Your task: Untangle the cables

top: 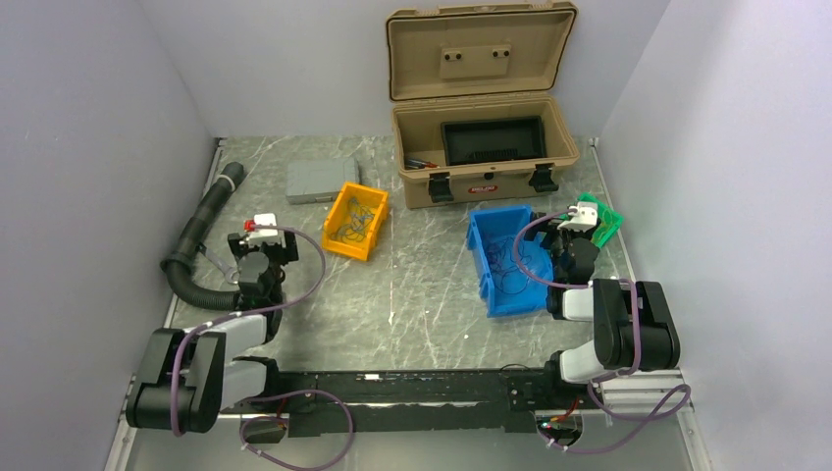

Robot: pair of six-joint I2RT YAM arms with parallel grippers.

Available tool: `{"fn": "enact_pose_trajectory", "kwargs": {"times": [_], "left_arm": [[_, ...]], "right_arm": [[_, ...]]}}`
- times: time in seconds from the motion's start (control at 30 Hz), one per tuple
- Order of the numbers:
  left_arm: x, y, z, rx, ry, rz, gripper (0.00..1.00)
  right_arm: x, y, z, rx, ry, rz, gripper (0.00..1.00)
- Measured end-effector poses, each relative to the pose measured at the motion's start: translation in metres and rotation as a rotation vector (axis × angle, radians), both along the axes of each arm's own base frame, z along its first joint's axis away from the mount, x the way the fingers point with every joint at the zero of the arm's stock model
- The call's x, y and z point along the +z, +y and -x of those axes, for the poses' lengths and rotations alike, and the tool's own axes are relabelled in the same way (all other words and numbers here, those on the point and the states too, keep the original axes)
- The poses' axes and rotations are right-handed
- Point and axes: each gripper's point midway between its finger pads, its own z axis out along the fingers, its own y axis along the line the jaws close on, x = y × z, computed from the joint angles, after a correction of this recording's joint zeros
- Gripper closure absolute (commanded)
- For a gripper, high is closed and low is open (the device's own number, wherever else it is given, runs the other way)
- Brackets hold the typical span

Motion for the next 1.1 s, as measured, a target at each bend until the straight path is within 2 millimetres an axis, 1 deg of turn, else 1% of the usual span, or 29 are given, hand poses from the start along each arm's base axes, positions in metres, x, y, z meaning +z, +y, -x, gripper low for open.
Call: {"fn": "enact_pose_trajectory", "kwargs": {"times": [0.03,0.1,0.23,0.27,0.37,0.47,0.53,0.8,1.1], "left_arm": [[0.001,0.001,0.001,0.001,-0.018,0.000,0.13],[-0.003,0.002,0.003,-0.009,-0.033,-0.009,0.10],[-0.028,0.003,0.008,-0.015,0.000,-0.019,0.01],[-0.032,0.004,0.009,-0.015,0.012,-0.019,0.01],[-0.024,0.004,0.005,-0.013,-0.010,-0.018,0.00],[-0.012,0.003,-0.010,-0.010,-0.023,-0.016,0.00],[-0.005,0.003,-0.013,-0.008,-0.044,-0.015,0.01],[-0.010,0.010,-0.011,0.031,-0.024,-0.015,0.00],[-0.011,0.011,-0.011,0.038,-0.023,-0.016,0.01]], "right_arm": [[0.000,0.000,0.000,0.000,0.000,0.000,0.00],[0.000,0.000,0.000,0.000,0.000,0.000,0.00],[0.000,0.000,0.000,0.001,0.000,0.000,0.00],[0.000,0.000,0.000,0.001,0.000,0.000,0.00],[0.000,0.000,0.000,0.001,0.000,0.000,0.00],[0.000,0.000,0.000,0.001,0.000,0.002,0.00],[0.000,0.000,0.000,0.001,0.000,0.003,0.00],[0.000,0.000,0.000,0.002,0.000,0.003,0.00],[0.000,0.000,0.000,0.002,0.000,0.003,0.00]]}}
